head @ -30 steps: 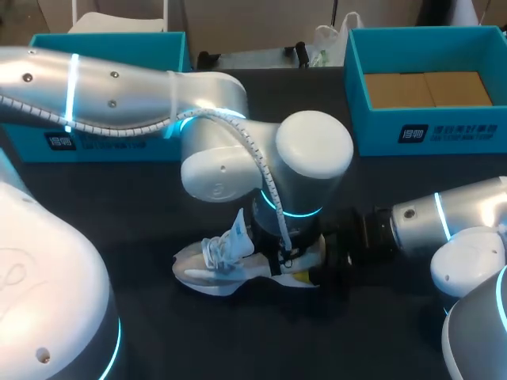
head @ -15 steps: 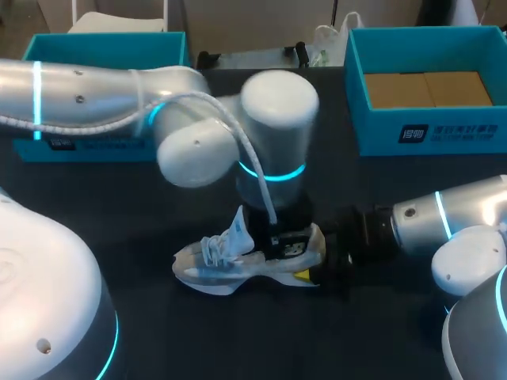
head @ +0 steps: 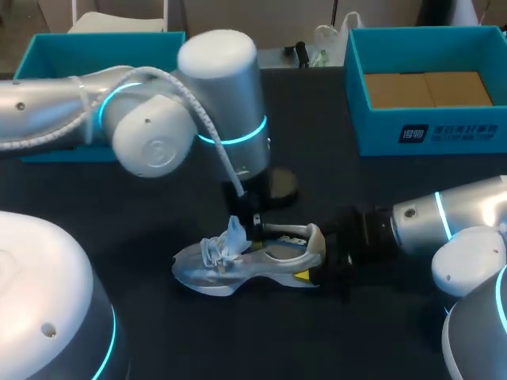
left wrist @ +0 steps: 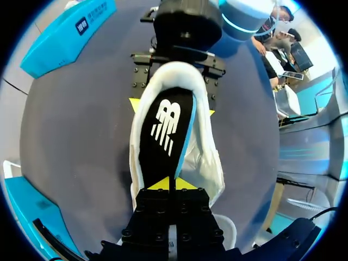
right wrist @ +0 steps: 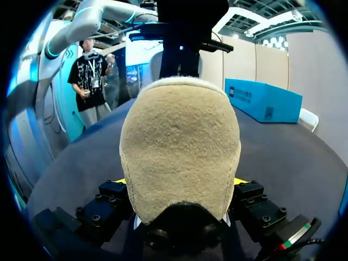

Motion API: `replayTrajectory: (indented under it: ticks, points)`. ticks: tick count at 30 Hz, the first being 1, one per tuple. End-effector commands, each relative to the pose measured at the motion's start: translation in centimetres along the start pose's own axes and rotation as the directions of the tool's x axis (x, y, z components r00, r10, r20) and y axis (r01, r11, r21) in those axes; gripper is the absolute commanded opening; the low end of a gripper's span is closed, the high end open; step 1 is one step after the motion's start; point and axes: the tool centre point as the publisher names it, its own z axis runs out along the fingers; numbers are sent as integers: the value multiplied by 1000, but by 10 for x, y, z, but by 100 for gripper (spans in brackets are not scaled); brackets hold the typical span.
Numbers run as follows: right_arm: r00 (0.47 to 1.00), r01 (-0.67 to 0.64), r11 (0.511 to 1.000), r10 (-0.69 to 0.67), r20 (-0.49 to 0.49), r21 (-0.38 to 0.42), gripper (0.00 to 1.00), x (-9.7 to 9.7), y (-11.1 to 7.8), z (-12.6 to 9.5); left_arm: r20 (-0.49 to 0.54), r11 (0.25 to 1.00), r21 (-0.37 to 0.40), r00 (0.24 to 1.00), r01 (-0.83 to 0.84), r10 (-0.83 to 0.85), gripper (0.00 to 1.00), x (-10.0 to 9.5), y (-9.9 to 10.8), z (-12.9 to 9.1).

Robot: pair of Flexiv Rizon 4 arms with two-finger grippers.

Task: Take the shoe out of the shoebox, open the shoe tongue, remove and reinsert the insole, then place the shoe into the shoebox

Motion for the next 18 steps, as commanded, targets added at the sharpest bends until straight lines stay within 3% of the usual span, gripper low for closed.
replayTrajectory:
  ticks: [1,10,18]
  points:
    - [1000,-1,1000,1,3,7,0,1,2,0,13,993,120,1000,-1,0,0,5,9,-13]
    - [1000,-1,1000,1,3,7,0,1,2,0,44,977,205,997,57,-67,0,6,17,-31]
    - [1000,-1,1000,1,3,7,0,1,2,0,48,965,245,993,97,-112,0,4,9,-36]
